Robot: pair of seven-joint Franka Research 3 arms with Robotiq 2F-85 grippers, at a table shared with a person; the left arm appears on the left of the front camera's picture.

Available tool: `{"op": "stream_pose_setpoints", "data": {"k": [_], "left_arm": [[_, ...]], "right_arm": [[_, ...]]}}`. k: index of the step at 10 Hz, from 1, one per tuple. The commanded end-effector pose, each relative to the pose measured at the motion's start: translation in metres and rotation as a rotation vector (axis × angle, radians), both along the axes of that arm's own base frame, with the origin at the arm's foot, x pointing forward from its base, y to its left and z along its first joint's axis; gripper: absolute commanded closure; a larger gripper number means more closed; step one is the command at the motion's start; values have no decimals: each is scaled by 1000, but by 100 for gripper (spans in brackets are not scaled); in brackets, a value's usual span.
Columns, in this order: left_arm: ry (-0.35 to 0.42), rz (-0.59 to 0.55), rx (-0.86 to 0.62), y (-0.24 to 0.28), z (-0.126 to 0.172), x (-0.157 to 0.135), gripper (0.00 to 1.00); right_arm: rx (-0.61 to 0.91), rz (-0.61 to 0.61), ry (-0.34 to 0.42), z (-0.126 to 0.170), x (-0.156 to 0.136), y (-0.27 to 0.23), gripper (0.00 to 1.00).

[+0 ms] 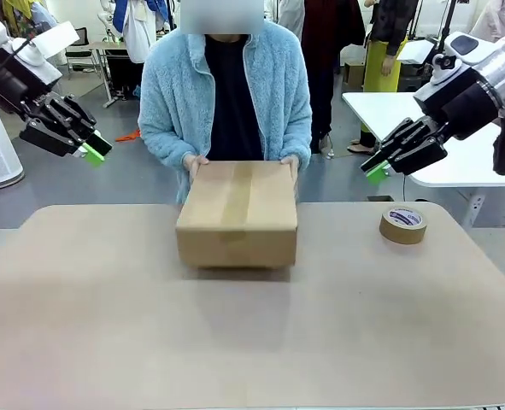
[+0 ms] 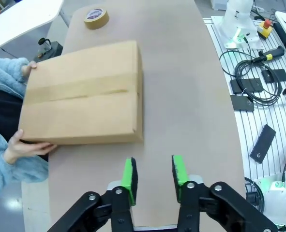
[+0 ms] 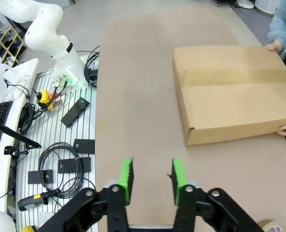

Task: Wrap the clocks to prevent damage.
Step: After the human seals the box with tape, release both hands from the side flaps of the Package Box.

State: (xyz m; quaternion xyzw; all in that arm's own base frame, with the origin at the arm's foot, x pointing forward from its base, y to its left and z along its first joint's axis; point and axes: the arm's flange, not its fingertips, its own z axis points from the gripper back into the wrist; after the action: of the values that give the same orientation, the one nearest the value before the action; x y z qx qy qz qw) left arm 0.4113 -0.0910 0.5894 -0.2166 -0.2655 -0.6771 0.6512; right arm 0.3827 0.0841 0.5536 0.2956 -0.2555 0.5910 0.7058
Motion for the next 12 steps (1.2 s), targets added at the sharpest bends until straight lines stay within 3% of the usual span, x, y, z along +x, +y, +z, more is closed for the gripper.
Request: {"op": "stream_pose_setpoints", "data": {"k": [1, 2, 3, 8, 9, 10, 12], "left_arm": [[2, 10, -16, -2, -4, -8, 18], [17, 1, -16, -1, -4, 0, 9], [24, 2, -21, -1, -7, 0, 0], [25, 6, -47, -3, -8, 2, 0], [24, 5, -54, -1, -4, 5, 0], [13, 11, -79, 0, 2, 3, 0], [-44, 172, -327, 19, 27, 0, 0]], "right_arm": [[-43, -28, 1, -4, -2, 4, 0], [-42, -60, -12, -1, 1, 2, 5], [-50, -82, -24, 2, 1, 1, 0], [-58, -122, -37, 8, 3, -3, 0], [-96, -181, -36, 11, 5, -5, 0], [-158, -376, -19, 17, 8, -13, 0], [-13, -601, -52, 29, -1, -45, 0]]}}
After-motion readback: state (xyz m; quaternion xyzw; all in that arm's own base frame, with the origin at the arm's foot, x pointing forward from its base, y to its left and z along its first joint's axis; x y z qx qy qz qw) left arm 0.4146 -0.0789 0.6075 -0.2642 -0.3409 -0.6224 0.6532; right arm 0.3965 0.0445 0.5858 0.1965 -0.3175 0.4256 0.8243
